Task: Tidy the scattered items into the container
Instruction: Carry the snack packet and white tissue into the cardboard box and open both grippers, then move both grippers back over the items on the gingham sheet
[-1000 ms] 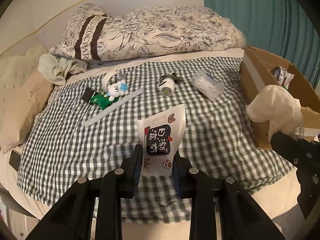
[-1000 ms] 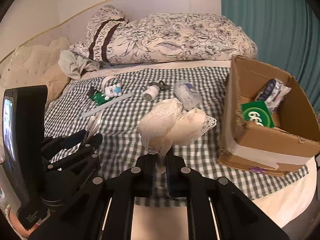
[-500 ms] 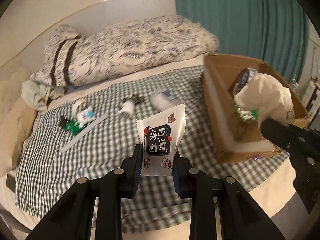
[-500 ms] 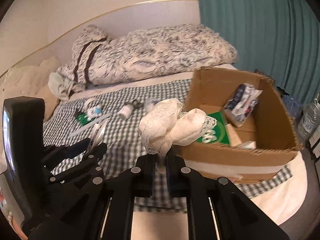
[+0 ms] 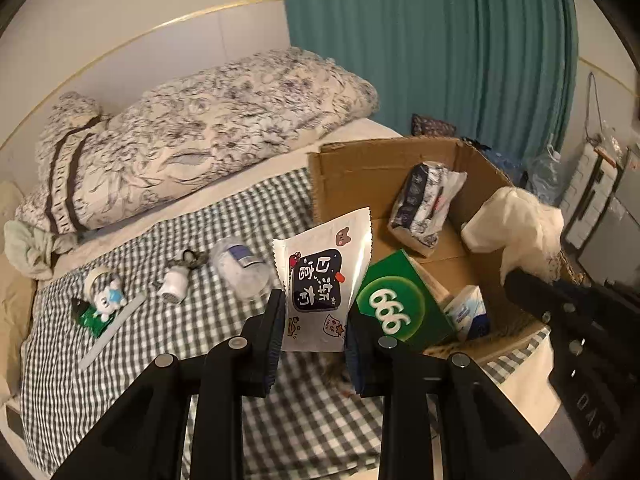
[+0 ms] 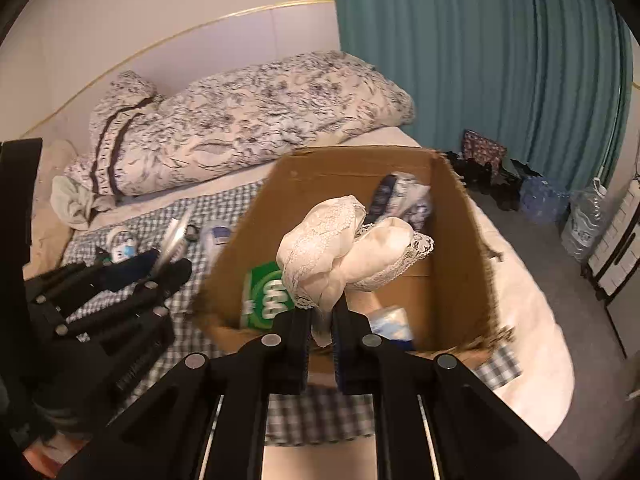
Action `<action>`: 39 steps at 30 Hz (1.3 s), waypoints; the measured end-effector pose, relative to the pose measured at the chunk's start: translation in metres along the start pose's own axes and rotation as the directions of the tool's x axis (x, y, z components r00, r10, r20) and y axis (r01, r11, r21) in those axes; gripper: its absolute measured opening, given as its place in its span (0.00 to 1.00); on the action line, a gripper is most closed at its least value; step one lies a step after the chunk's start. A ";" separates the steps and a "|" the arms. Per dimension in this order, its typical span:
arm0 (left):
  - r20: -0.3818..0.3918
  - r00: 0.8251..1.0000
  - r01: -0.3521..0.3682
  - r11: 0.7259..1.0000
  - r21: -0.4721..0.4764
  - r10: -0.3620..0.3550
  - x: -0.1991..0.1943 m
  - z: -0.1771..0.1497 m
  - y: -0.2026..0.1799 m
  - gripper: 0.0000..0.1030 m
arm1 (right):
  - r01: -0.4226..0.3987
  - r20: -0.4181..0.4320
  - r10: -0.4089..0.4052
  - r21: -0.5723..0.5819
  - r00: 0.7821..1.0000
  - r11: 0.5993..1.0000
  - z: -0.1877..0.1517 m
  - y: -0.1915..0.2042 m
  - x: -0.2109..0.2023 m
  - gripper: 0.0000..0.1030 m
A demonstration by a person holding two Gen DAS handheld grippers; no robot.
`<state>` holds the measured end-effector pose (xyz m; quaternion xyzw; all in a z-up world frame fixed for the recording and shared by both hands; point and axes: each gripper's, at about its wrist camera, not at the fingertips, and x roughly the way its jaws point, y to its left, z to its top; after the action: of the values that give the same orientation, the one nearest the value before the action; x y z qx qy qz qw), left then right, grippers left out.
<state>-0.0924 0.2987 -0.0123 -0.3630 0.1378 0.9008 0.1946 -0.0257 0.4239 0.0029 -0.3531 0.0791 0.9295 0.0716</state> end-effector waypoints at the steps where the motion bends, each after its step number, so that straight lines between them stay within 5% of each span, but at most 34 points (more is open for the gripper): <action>1: -0.008 1.000 0.005 1.000 0.004 -0.005 0.004 0.003 -0.001 0.27 | 0.005 -0.003 -0.005 0.002 1.000 1.000 0.003 -0.007 0.003 0.09; 12: -0.050 0.993 0.107 0.992 0.065 -0.104 0.045 0.034 -0.029 0.28 | 0.021 -0.057 -0.019 0.021 0.998 1.000 0.009 -0.037 0.036 0.10; 13: -0.055 0.992 0.114 0.990 0.077 -0.110 0.049 0.036 -0.032 0.35 | 0.022 -0.060 -0.020 0.023 0.998 0.999 0.009 -0.039 0.039 0.10; 15: -0.064 0.993 0.108 0.988 0.109 -0.102 0.055 0.040 -0.038 0.79 | 0.024 -0.059 -0.022 0.033 0.998 0.999 0.011 -0.043 0.041 0.14; 17: -0.039 0.999 0.006 0.991 0.131 -0.001 0.058 0.043 -0.040 0.98 | 0.038 -0.064 -0.035 0.047 0.997 0.998 0.013 -0.048 0.041 0.32; 18: -0.029 0.999 -0.017 0.990 0.139 0.021 0.059 0.045 -0.038 0.98 | 0.076 -0.074 -0.071 0.054 0.995 0.996 0.015 -0.052 0.042 0.53; 20: -0.033 0.999 0.010 0.991 0.134 -0.005 0.058 0.048 -0.030 1.00 | 0.104 -0.053 -0.101 0.072 0.994 0.992 0.017 -0.057 0.038 0.72; 29: -0.011 1.000 -0.023 0.997 0.075 0.024 0.012 0.035 0.020 1.00 | 0.059 -0.001 -0.059 0.096 0.998 0.994 0.025 -0.037 0.000 0.72; 39: 0.009 0.994 -0.112 0.994 0.008 0.112 -0.067 -0.020 0.094 1.00 | -0.021 0.050 0.021 0.004 0.999 1.000 0.007 0.060 -0.056 0.72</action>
<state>-0.0787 0.1908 0.0315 -0.3500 0.1611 0.9112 0.1461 -0.0003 0.3625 0.0513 -0.3287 0.0832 0.9385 0.0647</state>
